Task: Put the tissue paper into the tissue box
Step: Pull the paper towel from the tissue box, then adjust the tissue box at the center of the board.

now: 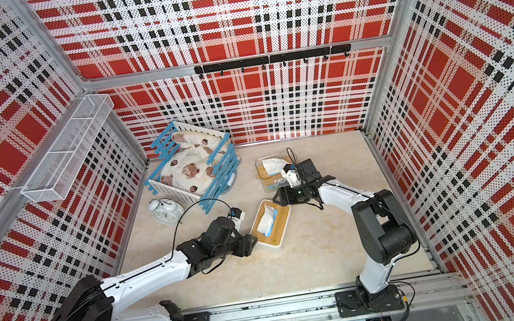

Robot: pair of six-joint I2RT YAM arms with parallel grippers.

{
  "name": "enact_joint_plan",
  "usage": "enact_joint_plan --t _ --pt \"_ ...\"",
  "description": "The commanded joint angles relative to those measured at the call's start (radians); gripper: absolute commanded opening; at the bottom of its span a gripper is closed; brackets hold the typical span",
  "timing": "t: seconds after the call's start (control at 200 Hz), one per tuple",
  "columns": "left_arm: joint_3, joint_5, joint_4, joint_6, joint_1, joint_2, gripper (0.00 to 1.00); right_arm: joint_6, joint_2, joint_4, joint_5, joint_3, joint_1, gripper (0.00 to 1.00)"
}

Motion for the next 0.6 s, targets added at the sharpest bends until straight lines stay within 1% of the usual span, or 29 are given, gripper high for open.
enact_joint_plan --t 0.0,0.205,0.321,0.591 --pt "-0.021 -0.025 0.017 -0.004 -0.013 0.029 0.73 -0.022 0.011 -0.025 -0.049 0.022 -0.006 0.66" --pt "0.002 -0.014 0.090 0.012 -0.013 0.148 0.73 -0.034 0.011 -0.045 -0.100 0.004 -0.008 0.58" --pt "0.034 -0.009 0.155 0.009 -0.003 0.200 0.73 -0.043 -0.002 -0.058 -0.103 -0.024 -0.021 0.53" --pt "0.093 0.072 0.291 0.014 0.121 0.292 0.71 -0.031 -0.075 -0.042 -0.089 -0.119 -0.071 0.50"
